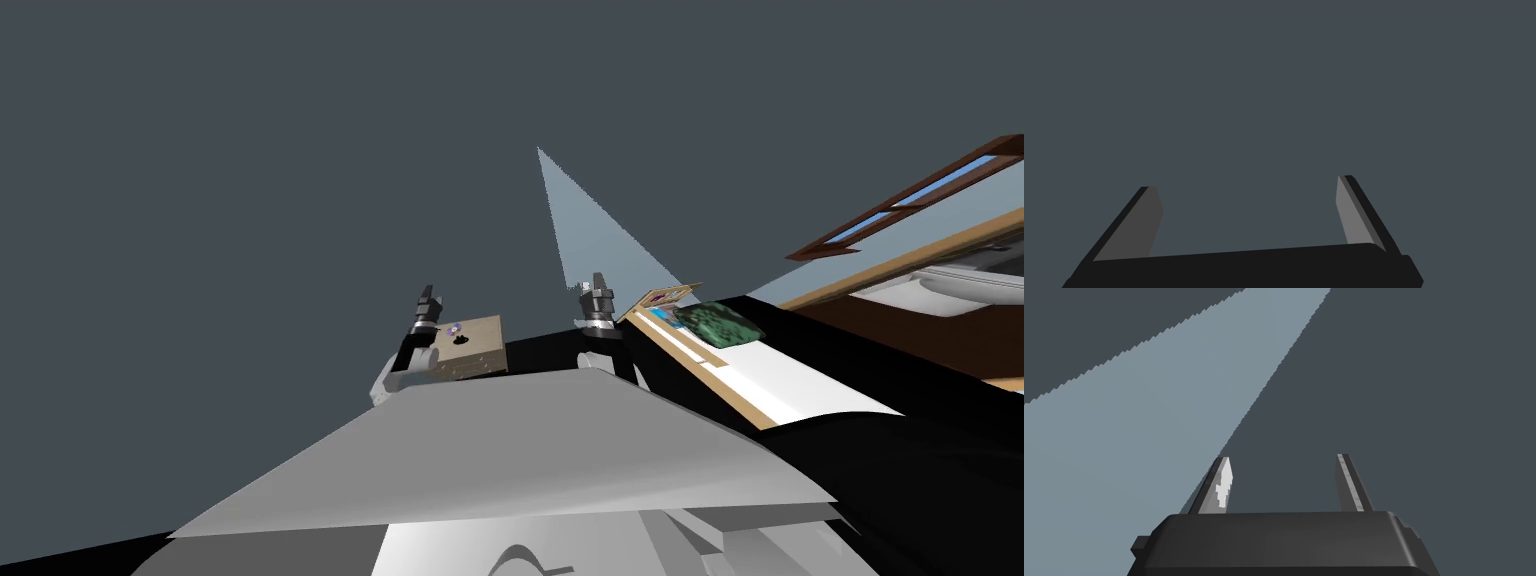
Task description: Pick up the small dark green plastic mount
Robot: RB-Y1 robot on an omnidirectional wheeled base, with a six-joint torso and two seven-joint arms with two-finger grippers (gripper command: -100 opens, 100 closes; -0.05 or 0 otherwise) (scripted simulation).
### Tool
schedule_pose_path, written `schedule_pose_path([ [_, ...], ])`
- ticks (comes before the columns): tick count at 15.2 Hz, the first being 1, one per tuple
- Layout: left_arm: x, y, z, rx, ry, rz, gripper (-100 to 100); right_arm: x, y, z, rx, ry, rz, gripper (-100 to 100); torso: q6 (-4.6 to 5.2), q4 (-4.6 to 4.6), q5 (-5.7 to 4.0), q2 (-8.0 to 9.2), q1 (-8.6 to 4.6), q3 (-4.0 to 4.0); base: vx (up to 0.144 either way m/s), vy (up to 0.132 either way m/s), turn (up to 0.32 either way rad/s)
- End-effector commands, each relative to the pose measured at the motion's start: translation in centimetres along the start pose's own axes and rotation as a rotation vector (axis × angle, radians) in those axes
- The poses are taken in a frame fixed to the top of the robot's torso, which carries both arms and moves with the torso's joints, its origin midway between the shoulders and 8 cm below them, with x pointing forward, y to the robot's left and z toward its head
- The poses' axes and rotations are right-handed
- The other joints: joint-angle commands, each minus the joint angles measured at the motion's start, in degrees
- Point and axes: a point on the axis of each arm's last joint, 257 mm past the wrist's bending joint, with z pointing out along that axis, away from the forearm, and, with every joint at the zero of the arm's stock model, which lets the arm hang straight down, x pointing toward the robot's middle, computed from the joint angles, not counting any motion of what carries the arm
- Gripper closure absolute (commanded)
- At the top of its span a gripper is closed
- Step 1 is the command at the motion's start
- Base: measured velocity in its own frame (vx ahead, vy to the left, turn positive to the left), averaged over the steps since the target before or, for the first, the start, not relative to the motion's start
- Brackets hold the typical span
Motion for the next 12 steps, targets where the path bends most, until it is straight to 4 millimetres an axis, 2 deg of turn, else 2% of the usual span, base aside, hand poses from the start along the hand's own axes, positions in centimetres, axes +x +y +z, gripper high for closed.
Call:
schedule_pose_path([
  [1,-0.7,2.6,0.2,-0.068,-0.005,0.005,-100,0.0,0.0,0.0,0.0,0.0,0.0,0,0.0,0.0,0.0,0.0,0.0,0.0,-0.015,0.031,-0.097],
  [2,-0.7,2.6,0.2,-0.068,-0.005,0.005,-100,0.0,0.0,0.0,0.0,0.0,0.0,0,-0.02,0.0,0.01,0.0,0.01,0.0,-0.011,0.028,-0.023],
  [3,-1.2,4.1,0.8,-0.111,-0.008,0.01,-100,0.0,0.0,0.0,0.0,0.0,0.0,0,-0.03,0.0,0.01,0.0,0.01,0.0,-0.016,0.028,-0.076],
  [4,-1.4,5.3,0.4,-0.138,-0.012,0.01,-100,0.0,0.0,0.0,0.0,0.0,0.0,0,-0.01,0.0,0.0,-0.01,0.02,0.0,-0.02,0.031,-0.105],
  [5,-1.9,5.9,1.2,-0.16,-0.015,0.013,-100,0.0,0.0,0.0,0.0,0.0,0.0,0,-0.01,0.0,0.01,0.0,0.03,0.0,-0.03,0.034,-0.121],
  [6,-2.1,7.4,0.8,-0.198,-0.019,0.014,-100,0.0,0.0,0.0,0.0,0.0,0.0,0,0.0,0.0,0.01,0.02,0.03,0.01,-0.029,0.039,-0.109],
  [7,-2.3,8.0,0.5,-0.212,-0.021,0.015,-100,0.0,0.0,0.0,0.0,0.0,0.0,0,-0.01,0.01,0.01,0.04,0.05,0.02,-0.018,0.031,-0.045],
  [8,-2.8,9.0,1.2,-0.247,-0.025,0.016,-100,0.0,0.0,0.0,0.0,0.0,0.0,0,-0.03,0.0,0.01,0.02,0.04,0.01,-0.017,0.031,-0.1],
  [9,-3.1,10.4,0.7,-0.279,-0.031,0.017,-100,0.0,0.0,0.0,0.0,0.0,0.0,0,0.0,0.0,0.01,0.01,0.03,0.01,-0.019,0.033,-0.113],
  [10,-3.1,10.7,0.5,-0.285,-0.032,0.017,-100,0.0,0.0,0.0,0.0,0.0,0.0,0,-0.01,0.0,0.01,0.0,0.04,0.0,-0.015,0.024,-0.039],
  [11,-3.9,12.3,0.8,-0.33,-0.041,0.018,-100,0.0,0.0,0.0,0.0,0.0,0.0,0,-0.03,0.0,0.01,0.0,0.01,0.0,-0.016,0.028,-0.101],
  [12,-4.1,13.4,0.3,-0.36,-0.045,0.018,-100,0.0,0.0,0.0,0.0,0.0,0.0,0,-0.01,0.0,0.01,0.0,0.01,0.0,-0.025,0.031,-0.106],
])
